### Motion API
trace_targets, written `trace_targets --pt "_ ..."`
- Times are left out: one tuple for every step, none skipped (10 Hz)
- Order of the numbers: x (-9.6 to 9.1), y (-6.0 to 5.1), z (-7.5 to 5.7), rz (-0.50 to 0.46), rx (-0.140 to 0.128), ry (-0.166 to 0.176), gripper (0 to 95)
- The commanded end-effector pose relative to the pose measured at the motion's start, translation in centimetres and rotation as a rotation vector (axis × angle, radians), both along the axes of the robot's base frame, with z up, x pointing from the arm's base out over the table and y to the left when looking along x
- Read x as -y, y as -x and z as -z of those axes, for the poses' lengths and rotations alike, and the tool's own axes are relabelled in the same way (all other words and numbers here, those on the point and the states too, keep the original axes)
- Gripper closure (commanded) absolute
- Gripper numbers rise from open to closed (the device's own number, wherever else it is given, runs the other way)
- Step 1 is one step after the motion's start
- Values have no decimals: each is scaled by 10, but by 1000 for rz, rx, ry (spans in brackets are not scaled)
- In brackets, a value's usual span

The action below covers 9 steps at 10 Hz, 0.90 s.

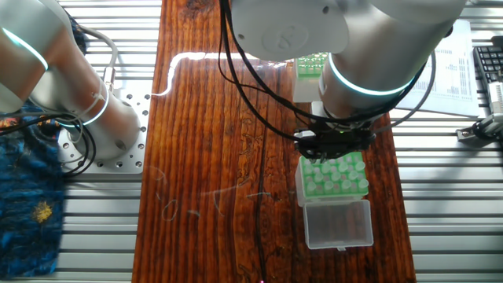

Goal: Transfer all large pipette tips from one holder to another

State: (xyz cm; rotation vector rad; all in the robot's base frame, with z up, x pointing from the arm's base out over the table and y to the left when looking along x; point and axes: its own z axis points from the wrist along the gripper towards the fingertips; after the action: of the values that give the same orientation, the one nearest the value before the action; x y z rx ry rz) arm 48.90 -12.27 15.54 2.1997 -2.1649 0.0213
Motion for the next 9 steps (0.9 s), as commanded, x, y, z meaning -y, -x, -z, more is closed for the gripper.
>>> trace_targets --pt "0 1 -2 -2 0 0 950" --pt "-1 2 -4 -2 0 0 950" --pt "-1 2 -5 -2 0 0 950" --pt "-1 1 -7 -1 -1 0 950" --pt "-1 0 -8 -1 -2 0 950" --pt "-1 -1 -9 -1 -3 0 950" --pt "-2 -3 -12 -7 -5 2 950" --pt "-2 -5 -14 -7 -8 2 950" --pt "-2 -5 -15 -6 -9 2 950"
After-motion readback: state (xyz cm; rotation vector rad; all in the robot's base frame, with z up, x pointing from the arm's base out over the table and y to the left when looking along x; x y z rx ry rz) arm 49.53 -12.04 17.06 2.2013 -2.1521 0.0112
